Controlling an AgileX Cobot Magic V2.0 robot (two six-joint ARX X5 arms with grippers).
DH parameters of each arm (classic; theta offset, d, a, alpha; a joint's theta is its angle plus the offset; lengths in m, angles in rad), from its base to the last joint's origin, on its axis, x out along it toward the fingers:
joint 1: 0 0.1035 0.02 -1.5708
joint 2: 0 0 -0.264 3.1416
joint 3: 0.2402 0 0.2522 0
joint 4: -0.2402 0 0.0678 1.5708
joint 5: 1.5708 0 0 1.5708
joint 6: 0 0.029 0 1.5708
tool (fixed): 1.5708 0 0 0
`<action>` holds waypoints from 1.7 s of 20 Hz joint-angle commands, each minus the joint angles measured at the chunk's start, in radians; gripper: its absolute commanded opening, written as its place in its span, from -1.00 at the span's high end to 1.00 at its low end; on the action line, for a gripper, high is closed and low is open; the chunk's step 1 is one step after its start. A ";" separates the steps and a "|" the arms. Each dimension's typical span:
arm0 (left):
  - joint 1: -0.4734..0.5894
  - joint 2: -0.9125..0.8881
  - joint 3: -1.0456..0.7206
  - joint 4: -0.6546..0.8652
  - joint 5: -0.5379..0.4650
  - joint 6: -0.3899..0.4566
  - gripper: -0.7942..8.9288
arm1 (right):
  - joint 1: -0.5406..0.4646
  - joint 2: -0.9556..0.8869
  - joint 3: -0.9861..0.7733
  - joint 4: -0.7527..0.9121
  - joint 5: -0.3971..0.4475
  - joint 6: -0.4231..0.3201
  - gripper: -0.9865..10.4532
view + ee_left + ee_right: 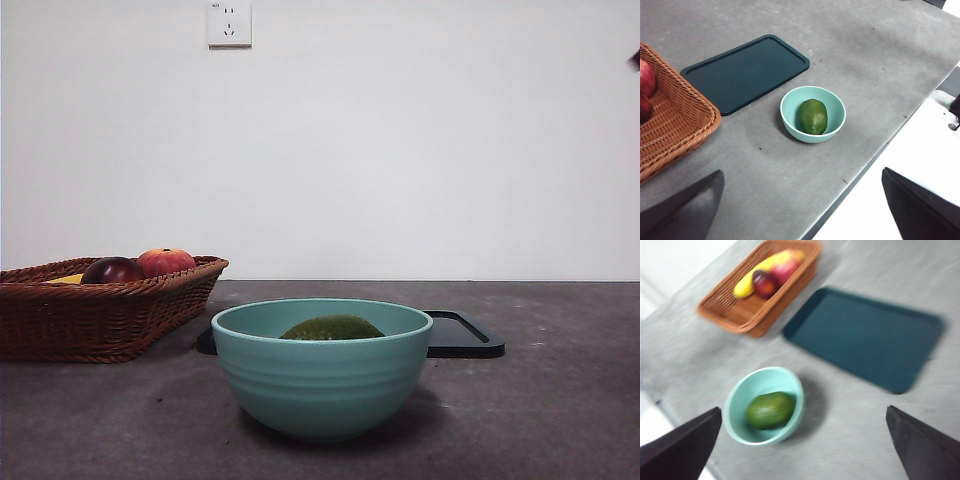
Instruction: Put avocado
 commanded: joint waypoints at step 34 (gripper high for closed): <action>-0.008 -0.001 0.010 0.041 -0.005 0.005 -0.20 | 0.461 0.985 0.321 -0.042 0.328 0.160 0.82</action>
